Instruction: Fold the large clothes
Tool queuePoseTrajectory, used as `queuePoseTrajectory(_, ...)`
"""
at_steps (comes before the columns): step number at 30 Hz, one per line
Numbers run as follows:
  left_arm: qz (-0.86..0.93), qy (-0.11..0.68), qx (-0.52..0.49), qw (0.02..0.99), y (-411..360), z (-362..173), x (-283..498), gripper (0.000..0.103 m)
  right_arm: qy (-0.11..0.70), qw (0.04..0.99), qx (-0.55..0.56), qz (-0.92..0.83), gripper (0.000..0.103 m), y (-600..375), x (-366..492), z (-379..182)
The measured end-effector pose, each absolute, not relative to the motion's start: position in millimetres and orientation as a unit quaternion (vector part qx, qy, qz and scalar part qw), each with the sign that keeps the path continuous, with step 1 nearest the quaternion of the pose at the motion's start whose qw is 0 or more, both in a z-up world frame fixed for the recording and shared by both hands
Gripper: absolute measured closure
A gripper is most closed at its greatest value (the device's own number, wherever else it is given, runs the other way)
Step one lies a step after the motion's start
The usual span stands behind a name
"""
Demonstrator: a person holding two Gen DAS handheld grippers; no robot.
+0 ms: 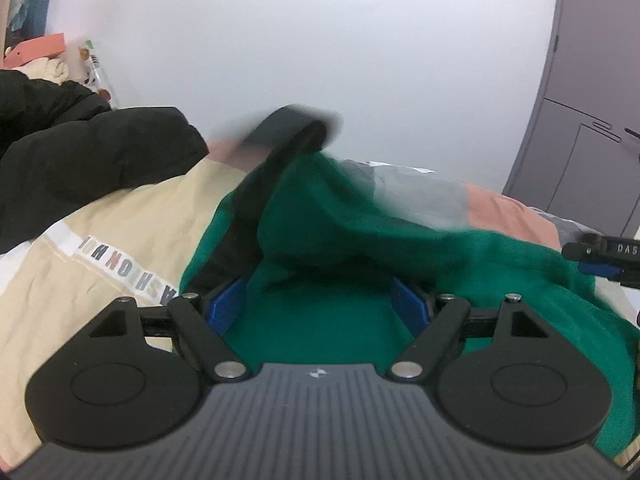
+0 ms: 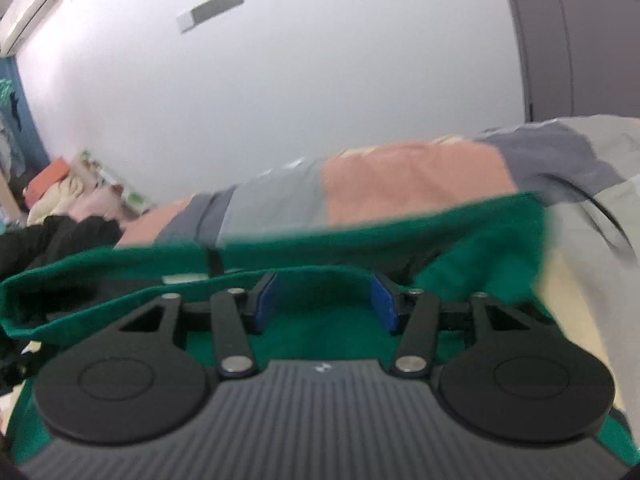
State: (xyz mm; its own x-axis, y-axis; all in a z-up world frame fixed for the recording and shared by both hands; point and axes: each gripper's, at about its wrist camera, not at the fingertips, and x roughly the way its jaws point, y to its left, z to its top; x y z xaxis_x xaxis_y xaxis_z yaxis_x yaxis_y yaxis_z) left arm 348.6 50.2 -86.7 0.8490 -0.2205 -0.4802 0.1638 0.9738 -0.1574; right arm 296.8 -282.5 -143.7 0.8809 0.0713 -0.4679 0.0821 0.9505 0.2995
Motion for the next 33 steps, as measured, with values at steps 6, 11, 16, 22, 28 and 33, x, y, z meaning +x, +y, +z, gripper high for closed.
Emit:
queuePoseTrajectory(6,-0.133,0.259,-0.061,0.955,41,-76,337,0.02,0.258,0.953,0.153,0.027,0.048,-270,274,-135)
queuePoseTrajectory(11,-0.161,0.265,-0.068,0.948,26,-70,317,0.02,0.274,0.945,0.161,0.08,0.048,-246,238,-131)
queuePoseTrajectory(16,-0.158,0.287,-0.037,0.944,18,-89,293,0.02,0.281,0.948,0.105,0.106,0.049,-221,218,-133)
queuePoseTrajectory(22,-0.171,0.288,-0.016,0.942,19,-103,293,0.019,0.298,0.946,0.076,0.104,0.048,-213,232,-150)
queuePoseTrajectory(28,-0.159,0.294,-0.024,0.942,13,-112,299,0.017,0.305,0.945,0.046,0.109,0.046,-199,239,-165)
queuePoseTrajectory(33,-0.147,0.292,-0.034,0.944,19,-98,285,0.017,0.295,0.949,0.039,0.105,0.044,-196,233,-163)
